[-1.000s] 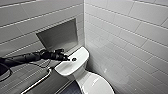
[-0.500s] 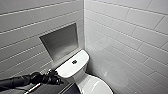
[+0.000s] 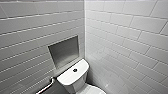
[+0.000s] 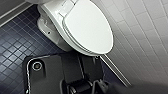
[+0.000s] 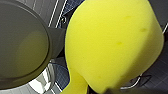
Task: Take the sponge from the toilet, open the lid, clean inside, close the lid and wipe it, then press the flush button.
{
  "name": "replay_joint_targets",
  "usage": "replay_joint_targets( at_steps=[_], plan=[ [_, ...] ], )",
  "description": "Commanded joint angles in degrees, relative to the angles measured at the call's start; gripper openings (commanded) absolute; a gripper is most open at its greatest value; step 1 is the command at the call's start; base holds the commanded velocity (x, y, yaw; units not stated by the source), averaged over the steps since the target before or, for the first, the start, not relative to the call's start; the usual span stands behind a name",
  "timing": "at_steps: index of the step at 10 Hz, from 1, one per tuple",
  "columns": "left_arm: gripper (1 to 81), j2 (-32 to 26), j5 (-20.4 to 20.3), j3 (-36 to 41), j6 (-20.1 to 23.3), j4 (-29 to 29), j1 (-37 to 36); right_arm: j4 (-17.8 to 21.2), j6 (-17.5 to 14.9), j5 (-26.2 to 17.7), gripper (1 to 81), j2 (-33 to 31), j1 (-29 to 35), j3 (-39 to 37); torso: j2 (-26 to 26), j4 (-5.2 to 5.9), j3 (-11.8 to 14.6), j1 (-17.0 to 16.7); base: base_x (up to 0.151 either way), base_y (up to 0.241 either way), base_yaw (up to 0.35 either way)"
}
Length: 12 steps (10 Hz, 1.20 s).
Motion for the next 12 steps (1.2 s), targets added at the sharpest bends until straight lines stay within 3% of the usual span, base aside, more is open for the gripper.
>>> replay_joint_targets(
  at_steps=[1,2,4,12],
  plan=[
    [1.0,7.01,-11.92,-8.04,0.09,11.7,14.28,-0.43,-0.15,-3.57,1.0,-0.77,0.29,0.24,0.0,0.0,-0.17,0.0,0.0,0.0,0.0],
    [1.0,9.84,-14.3,-12.72,0.09,12.06,17.11,-0.43,-0.23,-3.57,1.0,-0.5,0.47,-0.03,-0.04,0.0,1.6,-0.02,0.0,0.0,0.0],
    [1.0,14.06,-16.95,-19.58,0.09,12.24,21.16,-0.43,-0.32,-3.57,1.0,0.02,0.47,-0.99,-0.09,0.0,2.69,-0.11,0.0,0.0,0.0],
    [1.0,34.98,-21.78,-51.84,-0.52,11.53,30.57,-0.25,-0.32,-3.13,1.0,8.2,-0.94,-13.65,-0.19,0.0,2.73,-0.17,0.0,0.0,0.0]
  ],
)
